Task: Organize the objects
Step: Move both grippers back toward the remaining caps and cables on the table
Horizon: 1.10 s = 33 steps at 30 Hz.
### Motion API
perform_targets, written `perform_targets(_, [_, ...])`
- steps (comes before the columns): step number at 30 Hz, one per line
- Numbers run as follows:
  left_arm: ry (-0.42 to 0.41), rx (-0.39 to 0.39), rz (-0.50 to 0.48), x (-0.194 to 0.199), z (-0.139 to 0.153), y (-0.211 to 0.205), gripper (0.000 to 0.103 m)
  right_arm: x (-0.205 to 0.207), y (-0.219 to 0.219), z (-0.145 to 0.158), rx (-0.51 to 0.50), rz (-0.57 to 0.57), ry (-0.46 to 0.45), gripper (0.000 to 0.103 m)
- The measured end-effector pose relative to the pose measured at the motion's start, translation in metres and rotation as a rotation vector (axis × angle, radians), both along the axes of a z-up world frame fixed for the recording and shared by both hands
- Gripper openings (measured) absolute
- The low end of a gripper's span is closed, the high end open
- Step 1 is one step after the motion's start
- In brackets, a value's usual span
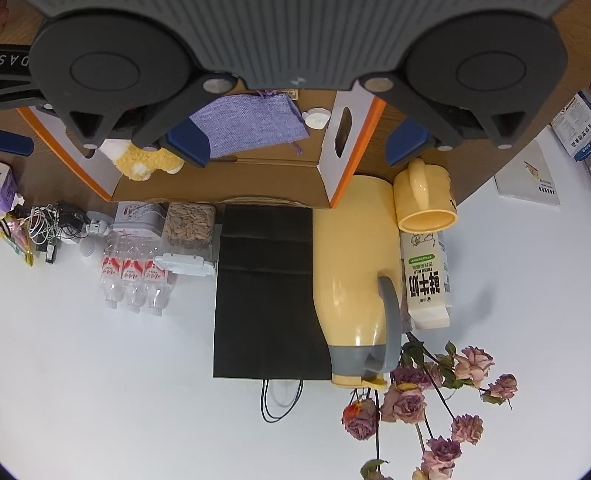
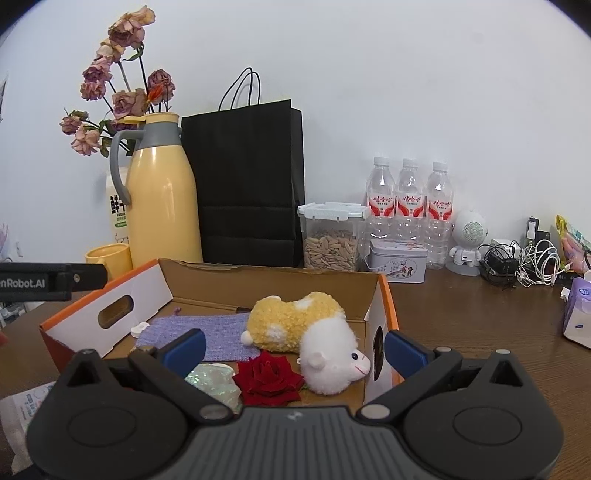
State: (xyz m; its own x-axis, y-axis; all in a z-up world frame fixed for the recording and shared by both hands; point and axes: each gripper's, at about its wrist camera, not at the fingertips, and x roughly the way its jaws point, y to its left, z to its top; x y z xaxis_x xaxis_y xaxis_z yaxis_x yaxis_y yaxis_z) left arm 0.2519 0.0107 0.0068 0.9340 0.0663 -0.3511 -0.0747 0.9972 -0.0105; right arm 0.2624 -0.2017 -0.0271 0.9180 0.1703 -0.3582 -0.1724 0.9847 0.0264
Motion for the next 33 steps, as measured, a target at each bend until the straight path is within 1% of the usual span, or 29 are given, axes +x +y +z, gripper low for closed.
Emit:
perform_targets(10, [-0.01, -0.008, 0.001, -0.024, 0.007, 0.009, 0.103, -0.021, -0.007, 0.013, 0.011, 0.005, -0.028, 0.103])
perform_targets(17, [0.002, 0.004, 0.012, -0.042, 0.005, 0.018, 0.103, -0.038, -0.012, 0.015, -0.005, 0.012, -0.022, 0.103])
perform_targets(23, [0.027, 0.008, 0.033, -0.058, -0.001, 0.031, 0.103, -0.05, -0.02, 0.008, -0.039, 0.015, 0.016, 0.103])
perform_targets(33, [0.078, 0.026, 0.039, -0.083, -0.013, 0.044, 0.103, -0.066, -0.023, -0.018, -0.11, 0.063, 0.131, 0.103])
